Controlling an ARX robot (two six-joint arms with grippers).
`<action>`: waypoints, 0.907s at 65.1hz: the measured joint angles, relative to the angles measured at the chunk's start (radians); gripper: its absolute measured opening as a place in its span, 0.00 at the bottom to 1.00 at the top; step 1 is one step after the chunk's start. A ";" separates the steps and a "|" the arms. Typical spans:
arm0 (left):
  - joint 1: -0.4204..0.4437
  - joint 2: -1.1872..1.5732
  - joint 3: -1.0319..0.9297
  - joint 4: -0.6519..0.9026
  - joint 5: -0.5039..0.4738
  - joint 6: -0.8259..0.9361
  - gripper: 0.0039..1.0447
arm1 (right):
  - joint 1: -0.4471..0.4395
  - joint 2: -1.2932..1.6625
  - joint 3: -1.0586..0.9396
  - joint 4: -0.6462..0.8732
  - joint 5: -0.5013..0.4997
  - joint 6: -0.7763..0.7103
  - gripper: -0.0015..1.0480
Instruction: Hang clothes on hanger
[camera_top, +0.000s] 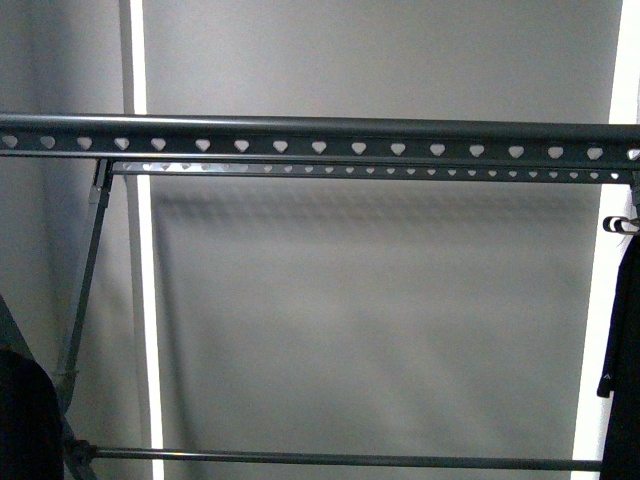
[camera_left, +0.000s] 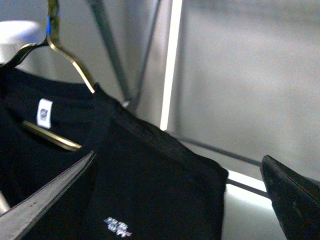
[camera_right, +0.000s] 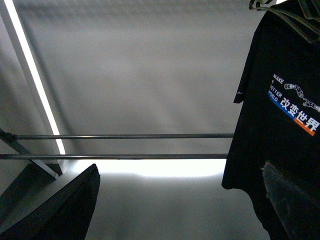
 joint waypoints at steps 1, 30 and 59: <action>0.000 0.048 0.035 -0.031 -0.041 -0.028 0.94 | 0.000 0.000 0.000 0.000 0.000 0.000 0.93; 0.063 0.586 0.561 -0.558 -0.285 -0.659 0.94 | 0.000 0.000 0.000 0.000 0.000 0.000 0.93; 0.146 0.820 0.738 -0.559 -0.219 -0.716 0.82 | 0.000 0.000 0.000 0.000 0.000 0.000 0.93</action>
